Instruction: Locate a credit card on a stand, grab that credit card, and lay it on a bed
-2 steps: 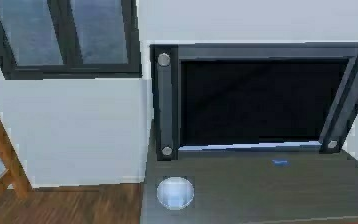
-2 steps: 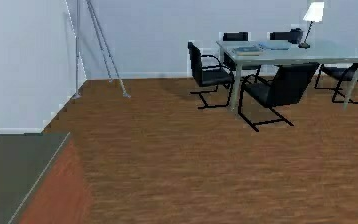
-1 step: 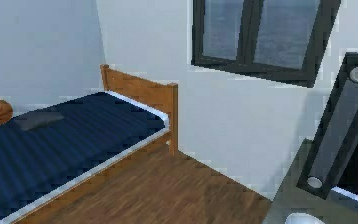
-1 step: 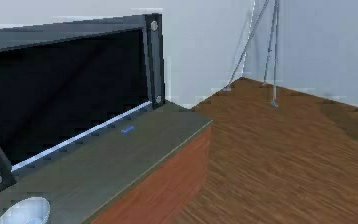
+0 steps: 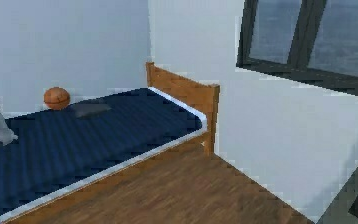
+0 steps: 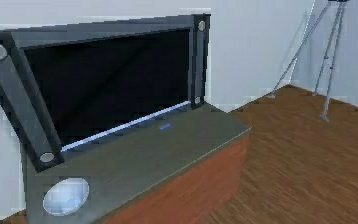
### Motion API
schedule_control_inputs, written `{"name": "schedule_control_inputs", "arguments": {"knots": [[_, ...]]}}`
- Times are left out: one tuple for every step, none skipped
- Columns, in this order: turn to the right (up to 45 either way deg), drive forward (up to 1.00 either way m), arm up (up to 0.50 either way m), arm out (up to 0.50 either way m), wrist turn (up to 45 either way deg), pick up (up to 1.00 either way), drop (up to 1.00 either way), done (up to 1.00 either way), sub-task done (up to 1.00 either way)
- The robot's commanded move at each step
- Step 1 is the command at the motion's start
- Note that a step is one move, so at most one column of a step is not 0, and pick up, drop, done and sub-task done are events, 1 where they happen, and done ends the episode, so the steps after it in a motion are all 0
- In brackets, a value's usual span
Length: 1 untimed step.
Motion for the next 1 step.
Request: {"name": "schedule_control_inputs", "arguments": {"knots": [[45.0, 0.0, 0.0, 0.0, 0.0, 0.0, 0.0, 0.0, 0.0]]}}
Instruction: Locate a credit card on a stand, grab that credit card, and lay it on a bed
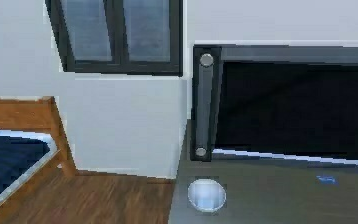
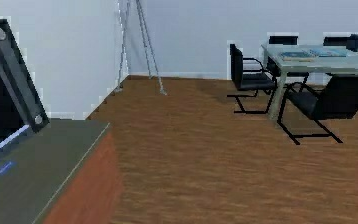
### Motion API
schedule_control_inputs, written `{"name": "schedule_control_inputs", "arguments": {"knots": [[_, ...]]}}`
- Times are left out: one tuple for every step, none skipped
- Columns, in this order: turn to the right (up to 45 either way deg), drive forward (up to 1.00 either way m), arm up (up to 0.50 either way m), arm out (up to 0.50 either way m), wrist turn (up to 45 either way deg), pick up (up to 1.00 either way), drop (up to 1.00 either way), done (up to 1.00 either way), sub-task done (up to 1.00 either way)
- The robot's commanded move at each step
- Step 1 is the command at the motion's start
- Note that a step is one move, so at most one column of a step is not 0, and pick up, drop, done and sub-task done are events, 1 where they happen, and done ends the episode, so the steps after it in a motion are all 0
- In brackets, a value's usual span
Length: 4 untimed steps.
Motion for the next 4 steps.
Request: {"name": "schedule_control_inputs", "arguments": {"knots": [[45.0, 0.0, 0.0, 0.0, 0.0, 0.0, 0.0, 0.0, 0.0], [30.0, 0.0, 0.0, 0.0, 0.0, 0.0, 0.0, 0.0, 0.0], [0.0, 0.8, 0.0, 0.0, 0.0, 0.0, 0.0, 0.0, 0.0], [-45.0, 0.0, 0.0, 0.0, 0.0, 0.0, 0.0, 0.0, 0.0]]}}
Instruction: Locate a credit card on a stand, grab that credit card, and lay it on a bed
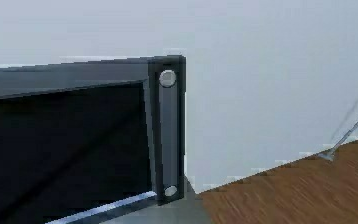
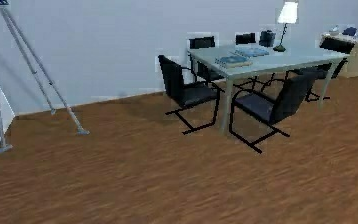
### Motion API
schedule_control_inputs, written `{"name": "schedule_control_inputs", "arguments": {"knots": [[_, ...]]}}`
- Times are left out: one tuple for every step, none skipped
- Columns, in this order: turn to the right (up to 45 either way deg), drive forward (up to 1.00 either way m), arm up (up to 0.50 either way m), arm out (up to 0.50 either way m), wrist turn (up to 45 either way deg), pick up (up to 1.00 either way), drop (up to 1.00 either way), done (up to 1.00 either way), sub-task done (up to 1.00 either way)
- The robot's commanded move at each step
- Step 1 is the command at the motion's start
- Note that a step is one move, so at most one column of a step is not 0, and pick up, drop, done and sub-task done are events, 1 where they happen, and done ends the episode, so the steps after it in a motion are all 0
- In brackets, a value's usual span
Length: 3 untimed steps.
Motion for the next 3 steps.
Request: {"name": "schedule_control_inputs", "arguments": {"knots": [[-45.0, 0.0, 0.0, 0.0, 0.0, 0.0, 0.0, 0.0, 0.0], [-45.0, 0.0, 0.0, 0.0, 0.0, 0.0, 0.0, 0.0, 0.0], [-27.0, 0.0, 0.0, 0.0, 0.0, 0.0, 0.0, 0.0, 0.0]]}}
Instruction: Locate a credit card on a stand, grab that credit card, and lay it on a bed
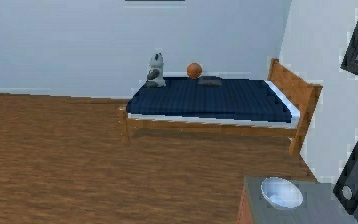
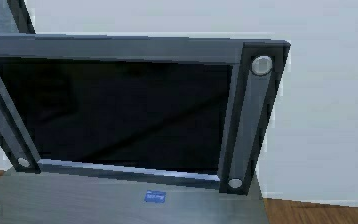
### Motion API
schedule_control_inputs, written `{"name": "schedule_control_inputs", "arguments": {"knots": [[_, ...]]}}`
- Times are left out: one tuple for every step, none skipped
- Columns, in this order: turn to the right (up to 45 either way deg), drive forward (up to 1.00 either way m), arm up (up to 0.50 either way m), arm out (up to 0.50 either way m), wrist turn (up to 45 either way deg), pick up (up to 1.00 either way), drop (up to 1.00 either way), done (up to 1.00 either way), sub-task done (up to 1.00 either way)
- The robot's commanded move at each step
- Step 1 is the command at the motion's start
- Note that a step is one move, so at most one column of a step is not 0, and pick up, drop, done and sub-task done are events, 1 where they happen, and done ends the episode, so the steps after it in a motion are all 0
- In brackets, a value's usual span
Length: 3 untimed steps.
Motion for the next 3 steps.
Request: {"name": "schedule_control_inputs", "arguments": {"knots": [[0.0, 0.0, 0.5, 0.0, 0.0, 0.0, 0.0, 0.0, 0.0], [0.0, 0.0, 0.28, 0.0, 0.0, 0.0, 0.0, 0.0, 0.0], [0.0, 0.0, 0.0, 0.22, 0.0, 0.0, 0.0, 0.0, 0.0]]}}
